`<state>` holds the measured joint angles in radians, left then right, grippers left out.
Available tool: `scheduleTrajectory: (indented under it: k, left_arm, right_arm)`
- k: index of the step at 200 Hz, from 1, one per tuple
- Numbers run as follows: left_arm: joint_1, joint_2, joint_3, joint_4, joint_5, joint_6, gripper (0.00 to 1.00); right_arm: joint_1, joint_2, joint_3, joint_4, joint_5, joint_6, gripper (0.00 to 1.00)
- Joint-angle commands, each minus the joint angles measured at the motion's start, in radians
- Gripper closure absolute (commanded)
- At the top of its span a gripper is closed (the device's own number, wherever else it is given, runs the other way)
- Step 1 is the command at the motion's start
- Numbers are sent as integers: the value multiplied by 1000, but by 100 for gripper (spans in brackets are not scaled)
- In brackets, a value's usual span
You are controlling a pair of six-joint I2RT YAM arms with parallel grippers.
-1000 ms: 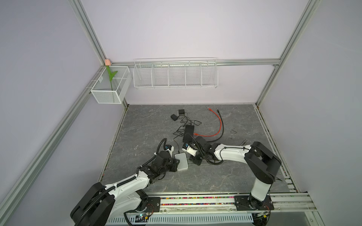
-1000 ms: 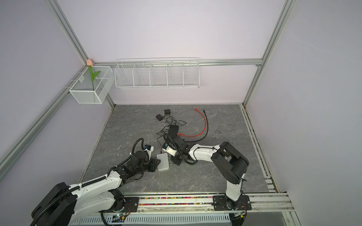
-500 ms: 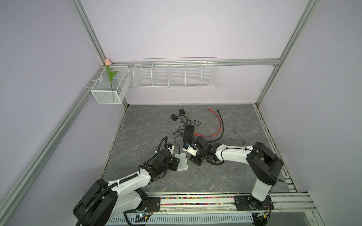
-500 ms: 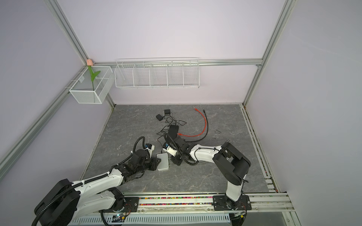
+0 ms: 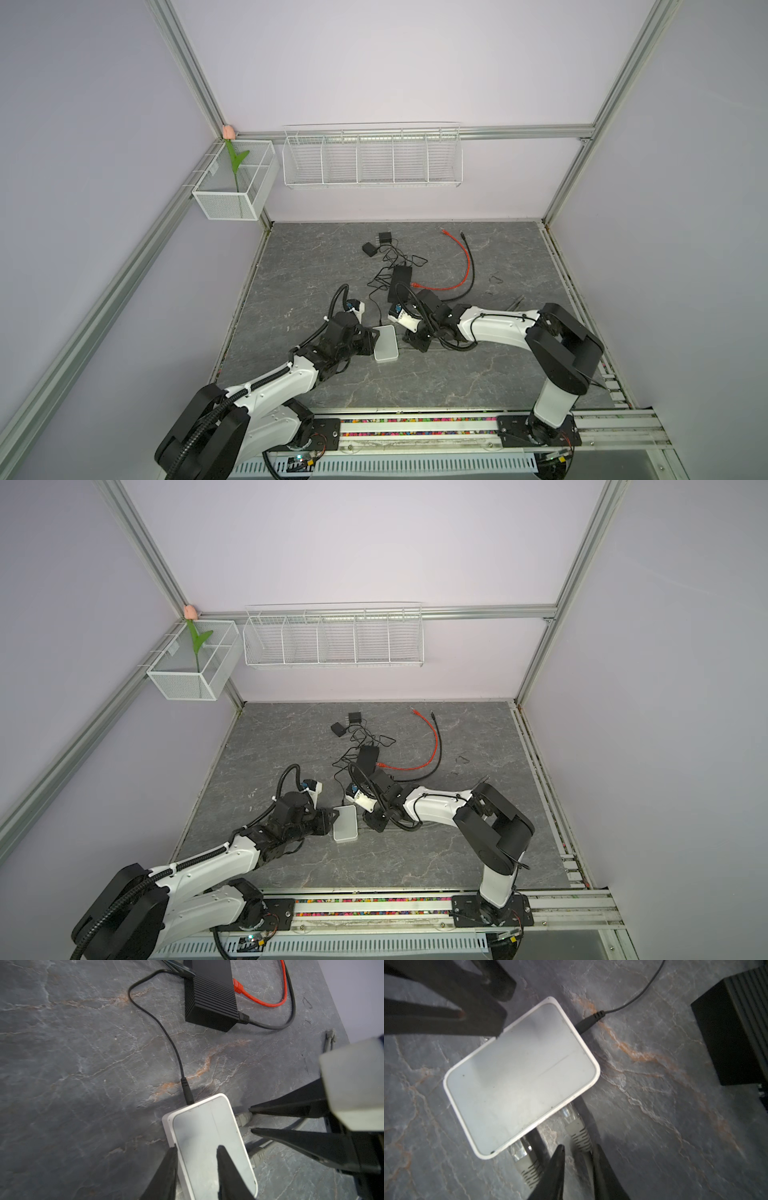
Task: Insert the plug into the switch port
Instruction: 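Press the grey plug fully into the router port with the right gripper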
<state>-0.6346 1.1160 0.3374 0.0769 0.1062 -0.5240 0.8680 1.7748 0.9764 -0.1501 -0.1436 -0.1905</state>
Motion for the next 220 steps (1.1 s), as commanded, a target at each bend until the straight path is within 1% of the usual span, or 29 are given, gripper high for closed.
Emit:
scheduleTrajectory:
  k: [1, 66, 105, 161, 201, 220]
  left_arm:
    - [7, 0, 12, 6, 15, -11, 66]
    - [10, 112, 26, 81, 51, -19, 65]
    - [11, 129, 35, 105, 64, -15, 65]
    - [12, 180, 59, 118, 82, -14, 66]
    - [10, 209, 74, 124, 102, -18, 67]
    - [12, 226, 77, 135, 117, -18, 68]
  right_arm:
    - [-12, -1, 12, -38, -19, -6, 73]
    - [-23, 23, 21, -43, -22, -5, 73]
    - [-23, 37, 25, -45, -52, -3, 76]
    - [-21, 55, 29, -43, -98, 8, 85]
    - [-23, 55, 30, -45, -89, 10, 91]
    - [-21, 61, 39, -45, -90, 10, 92]
